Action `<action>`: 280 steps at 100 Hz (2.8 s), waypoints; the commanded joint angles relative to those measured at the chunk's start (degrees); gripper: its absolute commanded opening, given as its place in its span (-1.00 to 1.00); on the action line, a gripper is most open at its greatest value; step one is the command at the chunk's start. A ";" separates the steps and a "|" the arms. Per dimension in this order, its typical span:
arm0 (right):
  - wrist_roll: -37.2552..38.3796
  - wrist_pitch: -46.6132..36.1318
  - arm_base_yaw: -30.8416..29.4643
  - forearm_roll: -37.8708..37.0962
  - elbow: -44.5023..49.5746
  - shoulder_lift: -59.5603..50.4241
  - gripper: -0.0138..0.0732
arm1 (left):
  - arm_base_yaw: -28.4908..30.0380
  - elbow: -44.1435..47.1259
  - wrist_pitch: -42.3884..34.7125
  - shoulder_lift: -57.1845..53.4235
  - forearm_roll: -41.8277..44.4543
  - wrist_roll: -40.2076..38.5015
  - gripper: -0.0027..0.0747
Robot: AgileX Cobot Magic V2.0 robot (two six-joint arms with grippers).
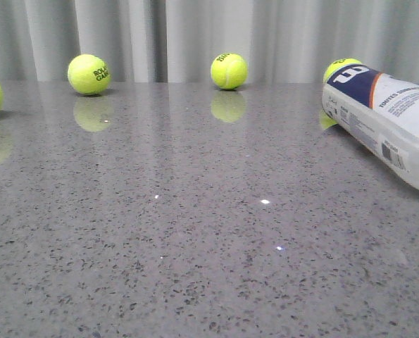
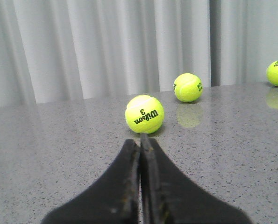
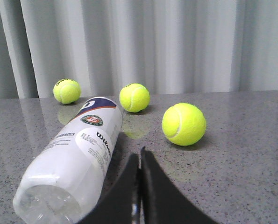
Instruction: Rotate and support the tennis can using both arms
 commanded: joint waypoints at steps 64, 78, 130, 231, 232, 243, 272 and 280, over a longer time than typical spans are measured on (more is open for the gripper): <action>-0.14 24.20 -0.02 0.08 -26.14 9.64 -0.84 | 0.04 2.64 -4.73 -2.27 -0.04 -0.46 -0.99; -0.14 37.52 -0.02 0.07 -38.75 18.03 -0.84 | 0.04 2.64 -4.73 -2.27 -0.04 -0.46 -0.99; -0.20 53.53 -0.02 0.63 -54.91 39.13 -0.51 | 0.04 2.64 -4.73 -2.27 -0.04 -0.46 -0.99; -9.23 48.16 4.53 11.15 -67.30 69.76 0.78 | 0.04 2.64 -4.73 -2.27 -0.04 -0.46 -0.99; -9.23 48.07 4.53 11.10 -67.47 70.43 0.78 | 0.04 2.64 -4.73 -2.27 -0.04 -0.46 -0.99; -9.25 47.20 4.53 10.99 -69.62 74.98 0.78 | 0.04 2.64 -4.73 -2.27 -0.04 -0.46 -0.99; -10.55 43.31 4.80 10.99 -70.34 83.65 0.78 | 0.04 2.64 -4.73 -2.27 -0.04 -0.46 -0.99; -10.85 43.18 5.20 10.99 -70.34 85.12 0.78 | 0.04 2.64 -4.73 -2.27 -0.04 -0.46 -0.99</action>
